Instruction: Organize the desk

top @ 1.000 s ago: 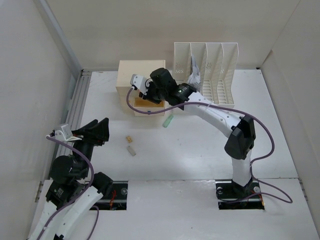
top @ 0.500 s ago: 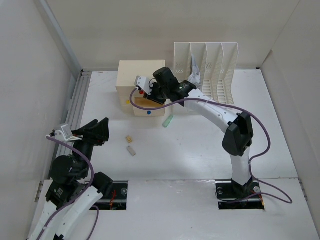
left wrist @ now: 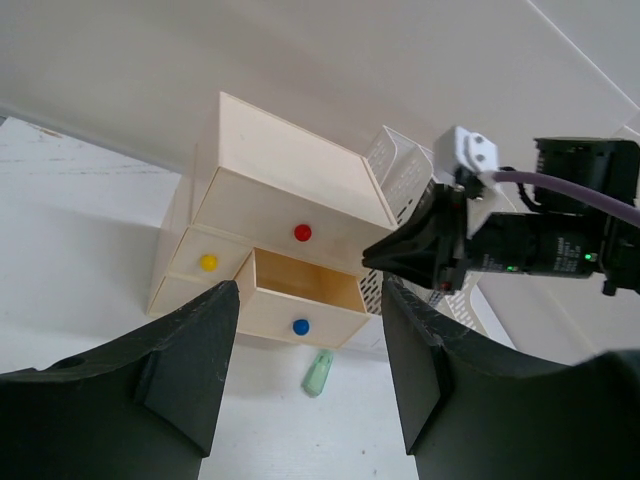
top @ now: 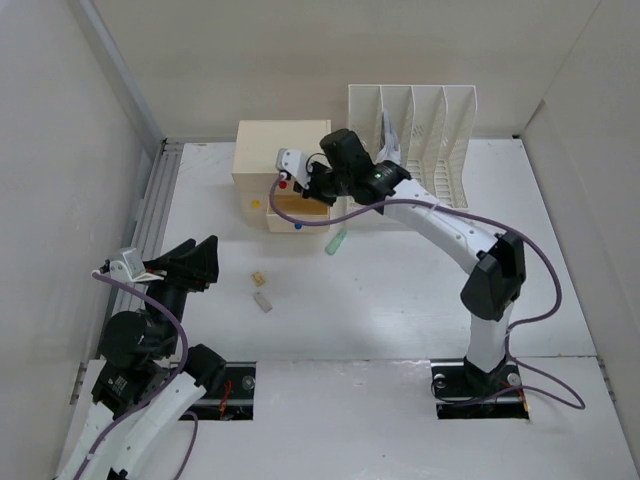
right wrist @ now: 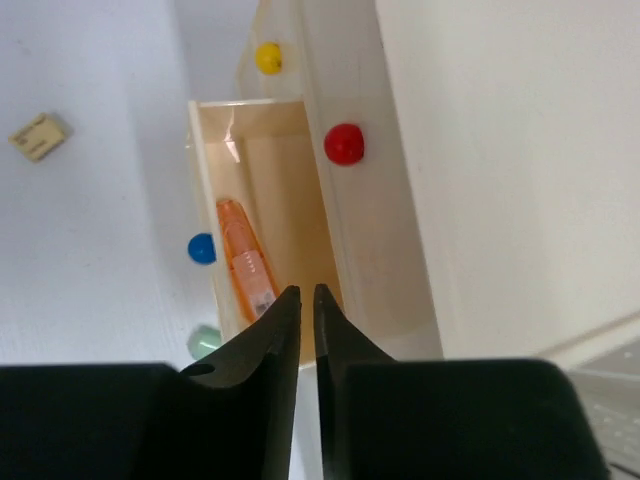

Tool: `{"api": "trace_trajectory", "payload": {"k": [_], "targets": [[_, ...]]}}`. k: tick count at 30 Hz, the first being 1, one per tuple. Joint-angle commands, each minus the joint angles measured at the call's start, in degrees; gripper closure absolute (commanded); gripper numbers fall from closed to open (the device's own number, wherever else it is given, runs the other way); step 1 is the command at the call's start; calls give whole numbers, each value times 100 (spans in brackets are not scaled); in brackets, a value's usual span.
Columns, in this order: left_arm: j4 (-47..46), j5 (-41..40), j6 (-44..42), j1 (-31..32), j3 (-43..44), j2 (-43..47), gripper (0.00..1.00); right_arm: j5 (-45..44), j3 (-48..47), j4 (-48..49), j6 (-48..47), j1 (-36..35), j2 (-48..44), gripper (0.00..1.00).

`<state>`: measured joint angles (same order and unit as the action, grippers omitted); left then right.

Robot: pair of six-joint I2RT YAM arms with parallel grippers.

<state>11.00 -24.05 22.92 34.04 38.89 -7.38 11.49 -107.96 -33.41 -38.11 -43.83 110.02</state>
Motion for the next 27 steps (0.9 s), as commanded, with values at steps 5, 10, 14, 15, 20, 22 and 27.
{"api": "trace_trajectory", "payload": {"k": [5, 10, 14, 15, 20, 22, 27], "targets": [[-213, -12, -94, -12, -75, 17, 44, 2287, 1713, 353, -2939, 726, -1665, 100], [-265, -12, -94, -64, -75, 17, 44, 2552, 2059, -834, -4914, 1245, -1484, 100], [-266, -12, -94, -64, -75, 17, 44, 2323, 2638, -345, -5356, 1307, -1360, 100], [-266, -12, -42, -64, -75, 17, 44, 2323, 2936, -168, -5452, 1307, -1360, 100], [-266, -12, -42, -64, -75, 17, 44, 1930, 3246, 264, -5646, 1114, -1351, 100], [-266, -12, -42, -64, -75, 17, 44, 1718, 3246, 413, -5699, 965, -1272, 96], [-266, -12, -42, -64, -75, -45, 44, 1068, 3457, 1019, -5699, 553, -1097, 84]]}}
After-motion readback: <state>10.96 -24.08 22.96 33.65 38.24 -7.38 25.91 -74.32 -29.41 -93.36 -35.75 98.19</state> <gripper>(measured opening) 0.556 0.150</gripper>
